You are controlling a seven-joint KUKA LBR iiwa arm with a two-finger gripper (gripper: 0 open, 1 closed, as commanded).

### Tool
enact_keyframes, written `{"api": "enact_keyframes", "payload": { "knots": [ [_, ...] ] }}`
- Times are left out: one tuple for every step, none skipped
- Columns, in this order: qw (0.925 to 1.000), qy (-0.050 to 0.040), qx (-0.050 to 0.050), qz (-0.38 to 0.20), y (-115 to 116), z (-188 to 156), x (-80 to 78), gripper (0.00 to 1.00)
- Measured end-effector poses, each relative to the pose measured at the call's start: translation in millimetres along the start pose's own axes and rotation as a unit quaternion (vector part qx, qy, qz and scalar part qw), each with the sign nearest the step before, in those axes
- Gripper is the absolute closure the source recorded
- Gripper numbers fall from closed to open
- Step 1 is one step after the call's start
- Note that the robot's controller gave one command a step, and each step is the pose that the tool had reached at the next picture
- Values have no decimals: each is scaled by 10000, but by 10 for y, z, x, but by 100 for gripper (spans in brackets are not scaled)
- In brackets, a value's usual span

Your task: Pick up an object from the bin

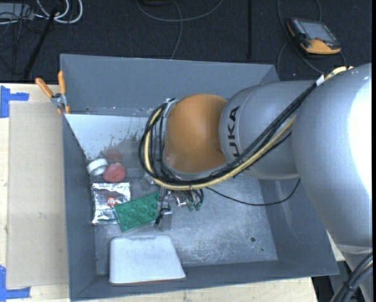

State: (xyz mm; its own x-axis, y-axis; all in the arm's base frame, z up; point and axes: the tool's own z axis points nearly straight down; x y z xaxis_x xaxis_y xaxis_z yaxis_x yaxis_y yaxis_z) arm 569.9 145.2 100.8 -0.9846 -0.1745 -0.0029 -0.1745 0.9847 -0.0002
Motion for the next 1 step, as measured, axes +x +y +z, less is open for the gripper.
{"api": "enact_keyframes", "payload": {
  "knots": [
    [9990, 17, -3, 457, 42, 13, 11, 0]
  ]
}}
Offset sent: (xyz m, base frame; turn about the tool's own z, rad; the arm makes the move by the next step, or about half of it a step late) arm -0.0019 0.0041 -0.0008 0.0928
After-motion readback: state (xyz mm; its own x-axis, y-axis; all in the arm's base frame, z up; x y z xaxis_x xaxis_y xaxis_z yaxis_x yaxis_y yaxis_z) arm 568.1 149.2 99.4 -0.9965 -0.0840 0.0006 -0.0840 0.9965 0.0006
